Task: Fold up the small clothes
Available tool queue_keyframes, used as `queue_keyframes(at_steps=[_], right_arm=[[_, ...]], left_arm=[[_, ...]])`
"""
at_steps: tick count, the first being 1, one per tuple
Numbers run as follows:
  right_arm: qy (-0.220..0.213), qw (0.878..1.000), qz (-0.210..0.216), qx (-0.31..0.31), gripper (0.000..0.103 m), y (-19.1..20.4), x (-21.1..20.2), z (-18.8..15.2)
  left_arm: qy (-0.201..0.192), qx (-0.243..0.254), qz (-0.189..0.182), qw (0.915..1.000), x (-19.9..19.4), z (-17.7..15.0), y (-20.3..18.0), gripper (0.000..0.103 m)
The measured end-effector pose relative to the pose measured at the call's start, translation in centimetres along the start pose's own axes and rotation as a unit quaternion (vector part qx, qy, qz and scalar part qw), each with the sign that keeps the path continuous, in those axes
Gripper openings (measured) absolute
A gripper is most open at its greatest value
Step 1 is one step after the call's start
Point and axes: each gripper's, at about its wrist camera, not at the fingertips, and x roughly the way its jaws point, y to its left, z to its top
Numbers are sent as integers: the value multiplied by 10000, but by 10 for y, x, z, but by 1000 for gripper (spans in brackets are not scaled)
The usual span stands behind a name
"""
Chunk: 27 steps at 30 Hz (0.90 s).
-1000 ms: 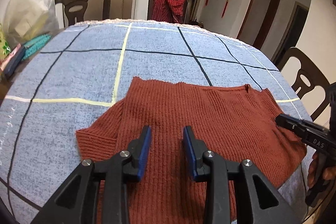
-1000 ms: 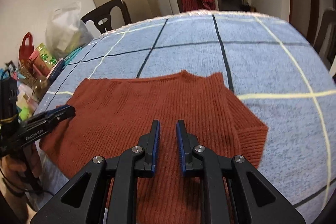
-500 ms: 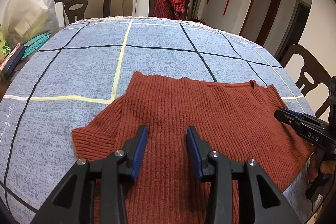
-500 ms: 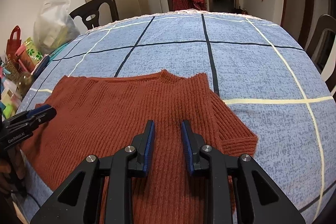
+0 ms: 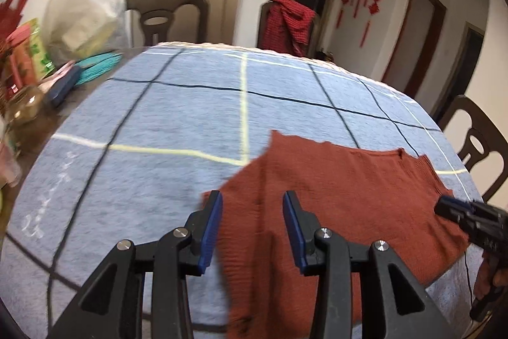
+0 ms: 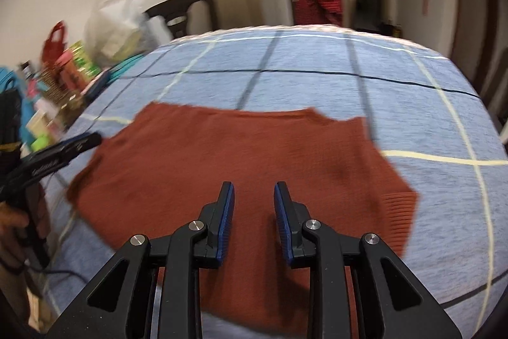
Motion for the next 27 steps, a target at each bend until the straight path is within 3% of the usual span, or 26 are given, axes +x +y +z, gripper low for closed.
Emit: queue_keyframes(at_steps=[2, 6, 11, 18, 27], right_arm=[[38, 9997, 153, -199, 26, 14, 3, -1], [258, 9971, 435, -565, 26, 41, 19, -7], [272, 9960, 311, -798, 26, 51, 34, -2], [268, 9971, 175, -684, 26, 50, 47, 15], [287, 9942, 749, -713, 22, 52, 19, -20]], left_arm=[[73, -230, -26, 9997, -2, -5, 14, 48], [370, -714, -336, 9962, 3, -17, 38, 49], [562, -1152, -987, 9868, 11, -24, 44, 50], [636, -1327, -1421, 9789, 26, -20, 36, 54], [731, -1608, -2225, 9588, 21, -31, 34, 53]])
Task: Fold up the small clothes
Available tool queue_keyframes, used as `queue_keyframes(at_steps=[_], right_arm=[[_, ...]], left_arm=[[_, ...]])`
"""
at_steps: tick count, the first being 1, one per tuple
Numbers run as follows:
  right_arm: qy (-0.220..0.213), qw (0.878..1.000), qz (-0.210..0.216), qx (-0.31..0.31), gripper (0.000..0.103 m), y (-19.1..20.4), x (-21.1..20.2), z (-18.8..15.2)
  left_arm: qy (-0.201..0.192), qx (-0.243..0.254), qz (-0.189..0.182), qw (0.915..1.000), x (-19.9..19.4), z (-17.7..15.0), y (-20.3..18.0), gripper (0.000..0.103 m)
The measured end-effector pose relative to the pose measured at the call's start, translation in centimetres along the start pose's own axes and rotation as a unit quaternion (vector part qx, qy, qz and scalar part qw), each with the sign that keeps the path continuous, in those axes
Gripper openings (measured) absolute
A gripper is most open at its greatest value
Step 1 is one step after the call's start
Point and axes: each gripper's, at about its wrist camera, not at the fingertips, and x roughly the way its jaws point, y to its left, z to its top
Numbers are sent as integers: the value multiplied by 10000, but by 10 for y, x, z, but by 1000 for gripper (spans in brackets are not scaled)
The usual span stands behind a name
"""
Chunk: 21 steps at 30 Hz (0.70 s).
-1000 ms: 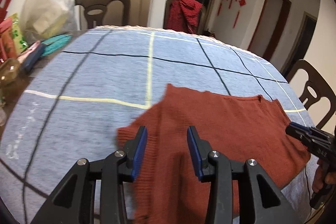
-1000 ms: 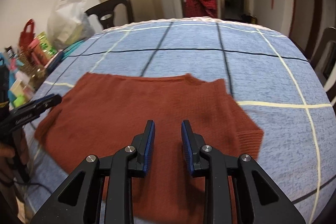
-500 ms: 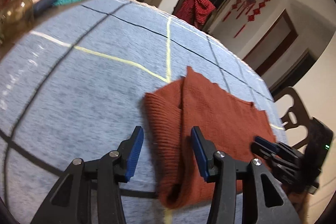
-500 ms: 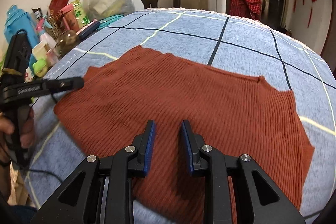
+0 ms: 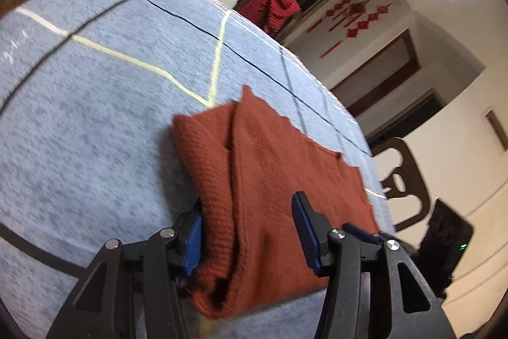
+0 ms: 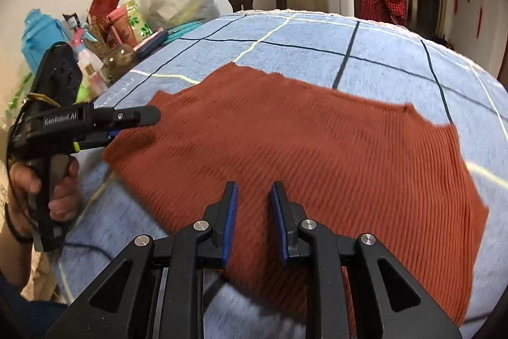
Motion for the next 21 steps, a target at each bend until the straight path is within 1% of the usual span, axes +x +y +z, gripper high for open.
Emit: queue_keyframes(at_steps=[1, 3, 4, 5, 6, 8, 9, 11, 14, 16, 17, 19, 21], right_arm=[[-24, 9999, 47, 90, 22, -3, -5, -3], [-55, 9996, 76, 265, 22, -9, -12, -6], [-65, 9994, 56, 342, 22, -14, -16, -7], [-66, 9993, 18, 379, 22, -17, -19, -8], [-66, 9992, -17, 405, 22, -20, -21, -7], [-78, 9987, -137, 490, 22, -28, -27, -10], [-99, 9983, -198, 544, 22, -32, -31, -11], [-170, 9968, -288, 723, 22, -43, -40, -14], [-300, 9939, -395, 989, 22, -58, -55, -20], [-394, 9916, -456, 1143, 22, -67, -64, -23], [-425, 9908, -469, 1198, 22, -70, -68, -24], [-502, 9888, -499, 1312, 22, -75, -75, -27], [-557, 9872, -434, 1430, 22, -79, -79, -30]], left_arm=[[24, 24, -70, 10000, 0, -1, -1, 53], [8, 216, -58, 9998, 0, -2, -7, 52], [7, 316, -52, 9995, 1, -2, -11, 46], [5, 361, -56, 9993, 1, 0, -14, 35], [-11, 383, -87, 9992, 0, 2, -17, 31], [-55, 439, -245, 9987, -3, 9, -26, 18], [-84, 468, -349, 9983, -5, 13, -32, 18], [-115, 548, -603, 9966, -6, 22, -48, 11], [-132, 854, -881, 9923, -3, 32, -82, 10], [-56, 1136, -1043, 9880, 6, 33, -107, 10], [-14, 1261, -1076, 9862, 12, 31, -116, 7], [176, 1344, -1252, 9828, 26, 28, -131, 3], [315, 1405, -1332, 9806, 39, 22, -141, 3]])
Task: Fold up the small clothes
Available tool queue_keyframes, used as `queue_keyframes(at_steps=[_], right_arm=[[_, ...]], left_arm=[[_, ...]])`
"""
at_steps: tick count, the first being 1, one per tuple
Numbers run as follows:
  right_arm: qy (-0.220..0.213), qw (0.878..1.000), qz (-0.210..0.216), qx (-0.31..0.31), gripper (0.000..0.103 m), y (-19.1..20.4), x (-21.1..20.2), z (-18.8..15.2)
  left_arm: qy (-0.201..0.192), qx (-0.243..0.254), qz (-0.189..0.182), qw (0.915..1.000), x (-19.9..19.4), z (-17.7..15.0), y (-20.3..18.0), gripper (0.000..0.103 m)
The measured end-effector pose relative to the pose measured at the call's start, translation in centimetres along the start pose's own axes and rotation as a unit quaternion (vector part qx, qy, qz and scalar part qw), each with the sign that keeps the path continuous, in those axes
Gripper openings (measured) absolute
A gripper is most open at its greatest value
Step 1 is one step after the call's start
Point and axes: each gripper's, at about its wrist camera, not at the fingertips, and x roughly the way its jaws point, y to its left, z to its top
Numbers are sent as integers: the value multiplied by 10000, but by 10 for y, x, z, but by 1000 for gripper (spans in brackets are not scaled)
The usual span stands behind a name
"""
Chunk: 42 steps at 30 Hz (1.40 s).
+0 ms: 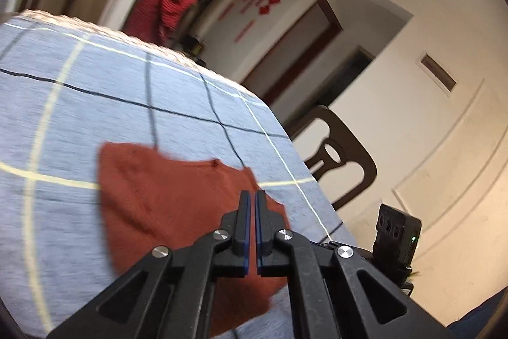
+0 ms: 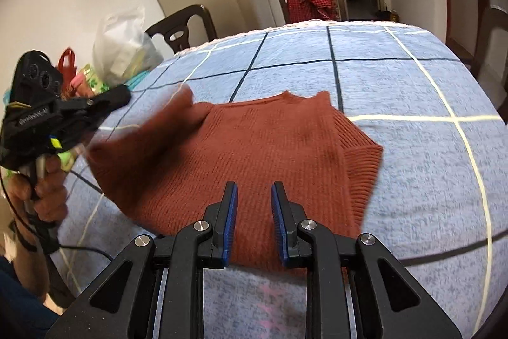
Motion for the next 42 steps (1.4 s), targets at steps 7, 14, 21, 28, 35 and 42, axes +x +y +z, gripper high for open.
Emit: queue_keyframes(at_steps=[7, 14, 21, 28, 35, 42], right_arm=[[-3, 9907, 976, 947, 26, -15, 3, -4], [554, 9677, 2115, 1254, 46, 13, 43, 5], [1152, 9542, 2390, 1381, 46, 33, 90, 13], [1268, 9536, 2331, 1423, 46, 43, 104, 23], [1197, 9537, 2260, 1585, 34, 43, 113, 31], [902, 9591, 2180, 1566, 11, 34, 102, 36]], left_arm=[[39, -93, 139, 9999, -1, -6, 4, 5], [-486, -56, 1045, 9933, -60, -9, 30, 24], [-134, -233, 1371, 9902, -52, -37, 55, 32], [160, -252, 1312, 9909, -33, -51, 62, 32], [192, -180, 1297, 9912, -30, -55, 61, 33], [77, 63, 1565, 9876, -29, -54, 50, 33]])
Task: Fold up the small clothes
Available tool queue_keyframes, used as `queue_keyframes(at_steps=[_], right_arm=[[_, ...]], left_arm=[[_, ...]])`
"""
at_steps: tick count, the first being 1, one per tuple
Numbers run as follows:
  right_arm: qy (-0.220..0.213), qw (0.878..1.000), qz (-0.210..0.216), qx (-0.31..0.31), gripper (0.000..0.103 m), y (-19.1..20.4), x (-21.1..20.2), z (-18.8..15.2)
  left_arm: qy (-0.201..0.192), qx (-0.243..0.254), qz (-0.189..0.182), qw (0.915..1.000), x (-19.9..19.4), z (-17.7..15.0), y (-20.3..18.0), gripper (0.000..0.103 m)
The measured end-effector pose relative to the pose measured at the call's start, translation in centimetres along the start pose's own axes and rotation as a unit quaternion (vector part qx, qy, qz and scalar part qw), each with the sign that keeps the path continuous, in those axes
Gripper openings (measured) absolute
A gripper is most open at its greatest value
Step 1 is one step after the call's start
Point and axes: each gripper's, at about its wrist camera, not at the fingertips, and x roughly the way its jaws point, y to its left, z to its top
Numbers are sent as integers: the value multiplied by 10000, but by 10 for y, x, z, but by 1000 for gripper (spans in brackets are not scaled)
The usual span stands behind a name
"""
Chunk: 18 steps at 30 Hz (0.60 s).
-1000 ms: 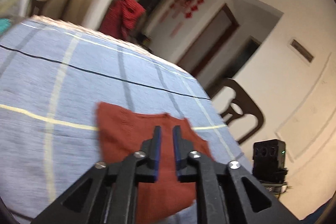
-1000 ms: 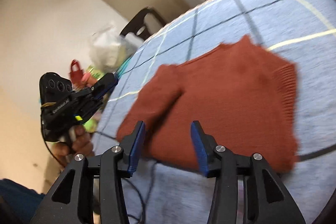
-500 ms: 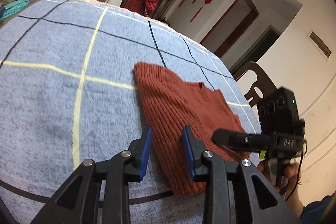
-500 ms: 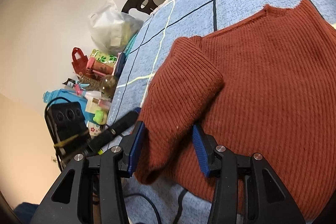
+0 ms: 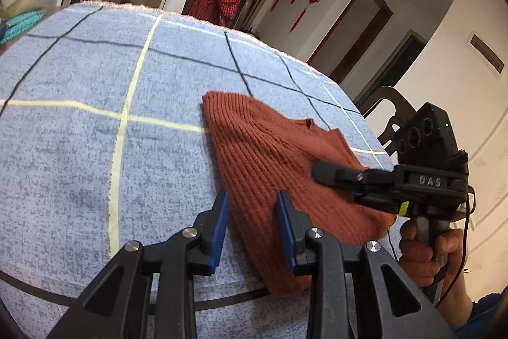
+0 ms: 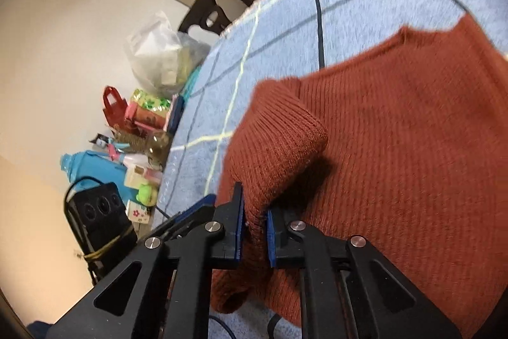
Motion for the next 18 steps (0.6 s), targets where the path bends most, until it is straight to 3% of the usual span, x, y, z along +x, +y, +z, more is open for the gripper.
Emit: queue_keyframes(at_steps=[7, 12, 18], right_arm=[[-810, 9966, -157, -62, 9, -9, -70, 8], [-1286, 9906, -468, 52, 8, -31, -121, 3], [-1161, 9869, -921, 636, 8, -87, -128, -10]], left_arm=[[-93, 202, -238, 9995, -1, 11, -15, 32], [-27, 420, -447, 9981, 10, 16, -34, 26], [287, 586, -570, 9962, 34, 11, -48, 22]])
